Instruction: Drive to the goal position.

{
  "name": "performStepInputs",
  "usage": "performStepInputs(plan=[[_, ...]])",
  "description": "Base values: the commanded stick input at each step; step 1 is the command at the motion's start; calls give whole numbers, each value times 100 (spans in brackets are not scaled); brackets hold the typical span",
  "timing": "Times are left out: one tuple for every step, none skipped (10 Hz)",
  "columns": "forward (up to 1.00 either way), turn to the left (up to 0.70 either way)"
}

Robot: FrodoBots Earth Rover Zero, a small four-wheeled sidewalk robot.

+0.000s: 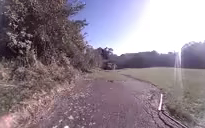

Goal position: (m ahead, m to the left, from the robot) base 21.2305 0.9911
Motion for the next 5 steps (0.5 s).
performStepInputs(plan=[[3, 0], [1, 0], [3, 0], [1, 0], [5, 0]])
